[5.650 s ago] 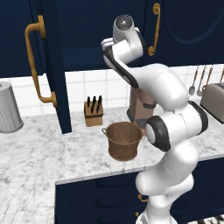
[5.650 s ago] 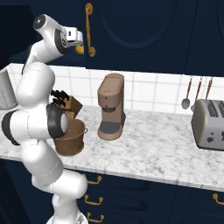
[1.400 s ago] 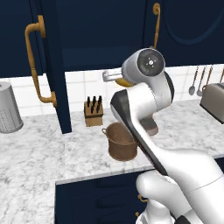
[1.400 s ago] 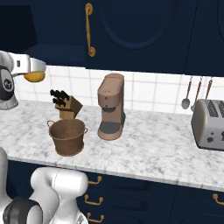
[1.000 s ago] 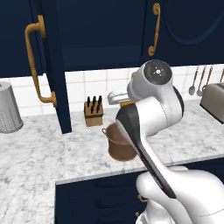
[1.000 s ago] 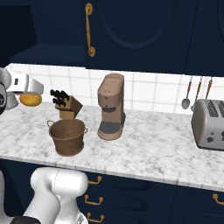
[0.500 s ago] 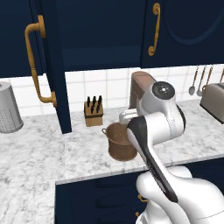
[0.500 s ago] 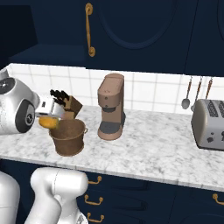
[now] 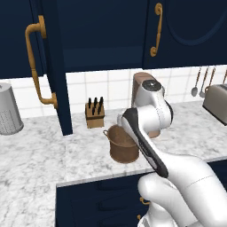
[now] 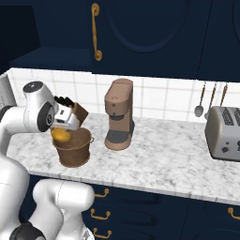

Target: Open the cabinet, pick up the bread from the cabinet and place it in the basket. Then move the basket to the dining counter.

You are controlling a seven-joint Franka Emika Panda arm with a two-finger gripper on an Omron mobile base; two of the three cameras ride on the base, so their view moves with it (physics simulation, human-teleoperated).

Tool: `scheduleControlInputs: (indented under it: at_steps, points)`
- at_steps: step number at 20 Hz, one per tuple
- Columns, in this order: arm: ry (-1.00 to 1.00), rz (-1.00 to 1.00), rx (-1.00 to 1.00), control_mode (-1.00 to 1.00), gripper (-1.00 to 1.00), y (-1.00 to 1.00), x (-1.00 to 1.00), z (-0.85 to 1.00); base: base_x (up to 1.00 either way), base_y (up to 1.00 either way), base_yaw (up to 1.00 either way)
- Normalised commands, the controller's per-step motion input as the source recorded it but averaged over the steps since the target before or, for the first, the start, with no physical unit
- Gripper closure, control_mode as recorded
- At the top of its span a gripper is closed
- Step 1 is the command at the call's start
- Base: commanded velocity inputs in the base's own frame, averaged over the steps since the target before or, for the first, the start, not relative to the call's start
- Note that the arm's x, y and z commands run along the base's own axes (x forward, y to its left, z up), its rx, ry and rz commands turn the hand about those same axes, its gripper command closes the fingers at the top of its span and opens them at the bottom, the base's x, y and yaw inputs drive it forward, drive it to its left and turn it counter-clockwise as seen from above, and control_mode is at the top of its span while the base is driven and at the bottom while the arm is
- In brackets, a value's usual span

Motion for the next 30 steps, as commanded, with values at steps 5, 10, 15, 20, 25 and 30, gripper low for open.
scheduleControlInputs:
  at_steps: [5, 10, 15, 20, 25, 30]
  points:
    - [0.26, 0.0, 0.01, -1.0, 1.0, 0.03, 0.32, -0.52, 0.0, 0.0, 0.0]
    - [0.09, 0.0, 0.0, -1.0, 1.0, 0.11, 0.26, -0.5, 0.0, 0.0, 0.0]
    - [0.0, 0.0, 0.0, -1.0, 1.0, 0.09, 0.17, -0.31, 0.0, 0.0, 0.0]
    - [0.01, 0.0, 0.0, -1.0, -1.0, 0.0, 0.02, -0.32, 0.0, 0.0, 0.0]
    - [0.0, 0.0, 0.0, -1.0, -1.0, 0.0, 0.0, -0.18, 0.0, 0.0, 0.0]
    - [0.0, 0.0, 0.0, -1.0, -1.0, 0.0, 0.0, -0.03, 0.0, 0.0, 0.0]
